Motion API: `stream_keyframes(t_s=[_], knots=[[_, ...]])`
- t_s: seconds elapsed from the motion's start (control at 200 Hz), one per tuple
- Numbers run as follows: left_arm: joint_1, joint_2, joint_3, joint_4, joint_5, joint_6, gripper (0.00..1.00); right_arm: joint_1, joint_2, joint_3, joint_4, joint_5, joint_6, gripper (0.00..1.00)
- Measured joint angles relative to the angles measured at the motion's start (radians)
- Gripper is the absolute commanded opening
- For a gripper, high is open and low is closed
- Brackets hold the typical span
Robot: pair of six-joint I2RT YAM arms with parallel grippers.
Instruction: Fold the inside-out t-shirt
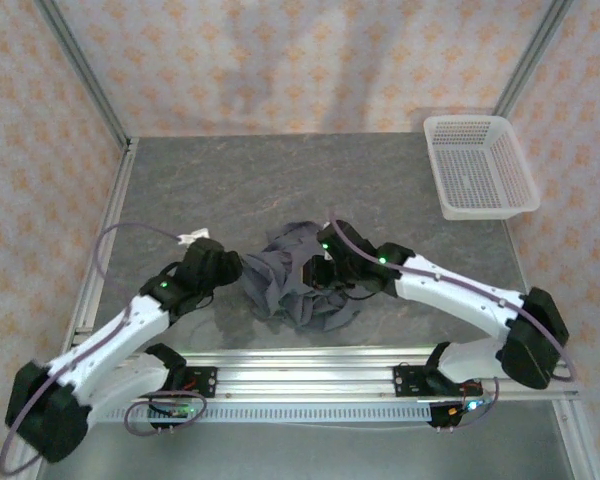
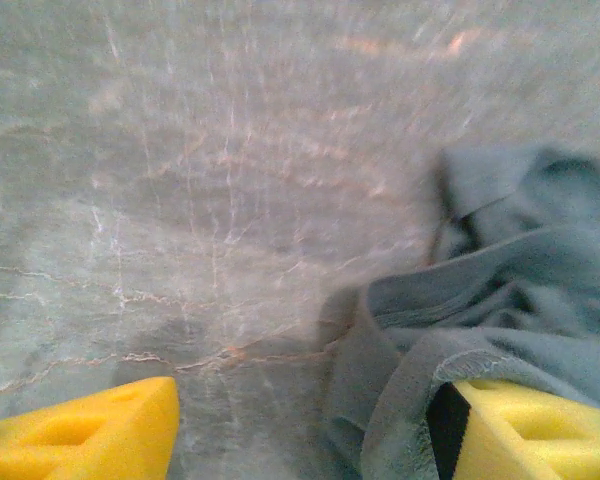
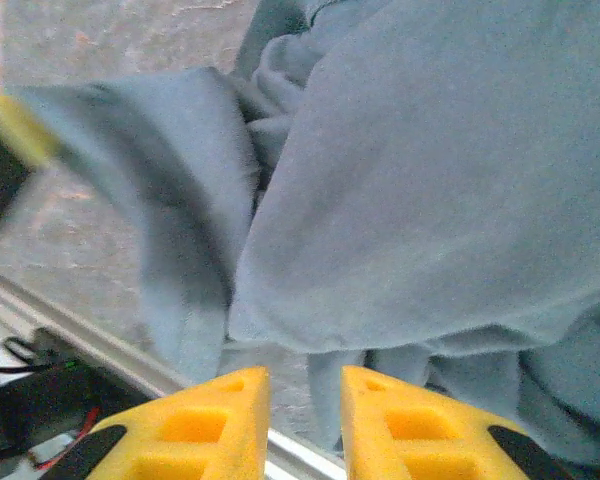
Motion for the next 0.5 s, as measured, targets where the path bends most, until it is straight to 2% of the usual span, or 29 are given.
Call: stream_keyframes(t_s=[0.04, 0.095, 0.205, 0.23, 0.315, 0.395, 0.435, 0.5], knots=[[0.0, -0.062, 0.014, -0.031, 0.012, -0.026, 0.57, 0.0, 0.056, 0.052, -0.027, 0.018, -0.032, 0.36], [0.0, -0.108, 0.038, -0.054, 0.054, -0.063, 0.55, 0.002, 0.142, 0.121, -0.05, 0.044, -0.067, 0.41], [-0.051, -0.059, 0.161, -0.136, 0.132, -0.101, 0.59, 0.002, 0.249, 0.166, -0.045, 0.064, -0.113, 0.45], [-0.078, -0.025, 0.196, -0.156, 0.14, -0.103, 0.61, 0.002, 0.262, 0.166, -0.045, 0.063, -0.115, 0.43], [-0.174, 0.095, 0.294, -0.186, 0.153, -0.108, 0.66, 0.002, 0.307, 0.166, -0.038, 0.053, -0.138, 0.24], [-0.204, 0.189, 0.295, -0.181, 0.197, -0.115, 0.7, 0.002, 0.34, 0.165, -0.028, 0.036, -0.151, 0.05], [-0.205, 0.231, 0.286, -0.181, 0.216, -0.119, 0.7, 0.002, 0.344, 0.157, -0.012, 0.026, -0.153, 0.0], [-0.204, 0.31, 0.276, -0.179, 0.242, -0.127, 0.68, 0.002, 0.341, 0.138, 0.023, 0.017, -0.135, 0.0]])
